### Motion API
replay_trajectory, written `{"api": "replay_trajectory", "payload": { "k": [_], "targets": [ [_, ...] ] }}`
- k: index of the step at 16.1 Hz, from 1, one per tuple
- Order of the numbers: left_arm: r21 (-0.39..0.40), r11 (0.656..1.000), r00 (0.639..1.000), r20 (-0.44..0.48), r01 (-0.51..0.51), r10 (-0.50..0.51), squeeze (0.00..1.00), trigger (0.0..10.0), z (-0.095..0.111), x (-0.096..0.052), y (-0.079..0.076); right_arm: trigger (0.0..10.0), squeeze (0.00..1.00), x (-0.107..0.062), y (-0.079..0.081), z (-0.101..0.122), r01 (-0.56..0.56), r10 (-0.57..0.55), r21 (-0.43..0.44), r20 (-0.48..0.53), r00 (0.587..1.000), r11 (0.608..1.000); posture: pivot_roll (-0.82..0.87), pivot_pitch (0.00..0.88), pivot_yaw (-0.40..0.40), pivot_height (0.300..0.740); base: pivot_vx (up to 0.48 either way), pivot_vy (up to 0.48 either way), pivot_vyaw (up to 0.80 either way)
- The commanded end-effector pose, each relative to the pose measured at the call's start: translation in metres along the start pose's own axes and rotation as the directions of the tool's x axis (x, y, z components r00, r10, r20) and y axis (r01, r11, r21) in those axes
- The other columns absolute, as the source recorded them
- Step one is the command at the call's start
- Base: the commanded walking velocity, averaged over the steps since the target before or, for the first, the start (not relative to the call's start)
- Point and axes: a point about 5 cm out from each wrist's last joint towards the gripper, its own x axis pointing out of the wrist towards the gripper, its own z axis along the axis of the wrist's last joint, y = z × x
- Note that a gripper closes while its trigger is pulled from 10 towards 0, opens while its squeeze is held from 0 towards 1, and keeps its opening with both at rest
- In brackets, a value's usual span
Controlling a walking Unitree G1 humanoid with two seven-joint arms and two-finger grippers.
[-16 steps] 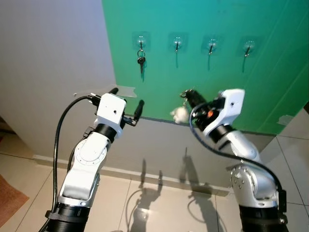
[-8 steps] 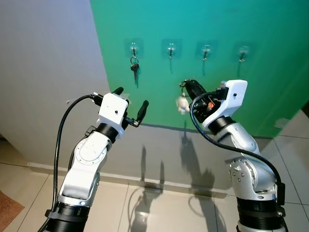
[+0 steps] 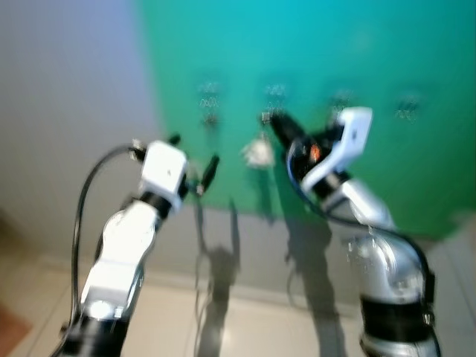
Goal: Hang keys on a hook
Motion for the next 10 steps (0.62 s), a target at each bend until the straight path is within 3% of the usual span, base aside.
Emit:
{"api": "replay_trajectory", "payload": {
  "k": [1, 10],
  "targets": [
    [0.013, 0.999, 1.0, -0.003, 0.03, -0.03, 0.0, 10.0, -0.0007, -0.0032, -0.0024, 10.0, 0.0, 0.0034, 0.0061, 0.0041, -0.034, 0.034, 0.012, 0.011, 0.999, 0.999, -0.04, 0.0, 0.001, 0.74, 0.0, 0.0, 0.0],
    [0.015, 0.999, 0.999, -0.009, 0.047, -0.047, 0.0, 10.0, -0.0017, -0.0047, -0.0047, 10.0, 0.0, 0.0042, 0.0064, 0.0066, -0.043, 0.042, 0.028, 0.016, 0.999, 0.999, -0.04, 0.0, -0.001, 0.74, 0.0, 0.0, 0.0]
  ]
}}
